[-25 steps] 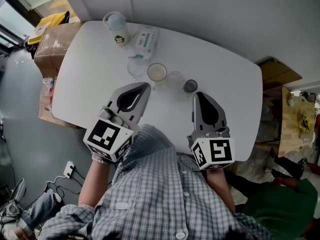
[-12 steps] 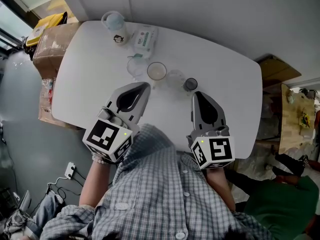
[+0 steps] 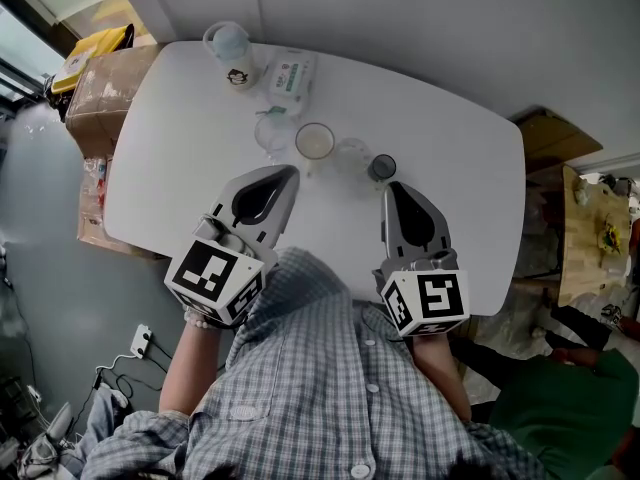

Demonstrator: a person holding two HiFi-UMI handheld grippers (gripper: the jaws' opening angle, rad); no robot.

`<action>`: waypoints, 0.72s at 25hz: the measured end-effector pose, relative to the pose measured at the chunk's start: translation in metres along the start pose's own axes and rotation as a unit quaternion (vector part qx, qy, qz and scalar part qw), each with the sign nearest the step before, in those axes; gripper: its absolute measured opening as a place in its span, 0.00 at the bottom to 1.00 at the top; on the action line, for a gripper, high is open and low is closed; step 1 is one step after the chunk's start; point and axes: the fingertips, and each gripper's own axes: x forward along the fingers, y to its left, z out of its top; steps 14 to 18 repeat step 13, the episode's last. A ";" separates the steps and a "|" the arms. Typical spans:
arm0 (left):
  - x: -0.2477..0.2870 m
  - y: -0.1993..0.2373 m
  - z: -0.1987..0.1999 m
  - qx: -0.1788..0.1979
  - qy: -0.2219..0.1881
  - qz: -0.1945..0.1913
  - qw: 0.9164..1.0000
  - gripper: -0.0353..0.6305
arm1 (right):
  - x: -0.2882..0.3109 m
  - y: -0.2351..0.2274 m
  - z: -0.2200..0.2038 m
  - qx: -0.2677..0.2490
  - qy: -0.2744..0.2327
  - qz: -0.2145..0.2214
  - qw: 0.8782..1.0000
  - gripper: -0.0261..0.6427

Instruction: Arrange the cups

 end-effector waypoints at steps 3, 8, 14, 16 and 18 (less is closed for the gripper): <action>0.000 0.000 0.000 0.000 0.000 -0.001 1.000 0.07 | 0.000 0.000 -0.001 0.000 0.002 -0.001 1.000 0.08; -0.001 -0.006 -0.004 0.005 0.012 -0.014 1.000 0.07 | 0.000 -0.001 -0.003 0.002 0.005 -0.001 1.000 0.08; -0.006 -0.020 -0.016 0.015 0.038 -0.046 0.998 0.07 | 0.002 -0.003 -0.005 0.002 0.007 -0.002 1.000 0.08; -0.006 -0.020 -0.016 0.015 0.038 -0.046 0.998 0.07 | 0.002 -0.003 -0.005 0.002 0.007 -0.002 1.000 0.08; -0.006 -0.020 -0.016 0.015 0.038 -0.046 0.998 0.07 | 0.002 -0.003 -0.005 0.002 0.007 -0.002 1.000 0.08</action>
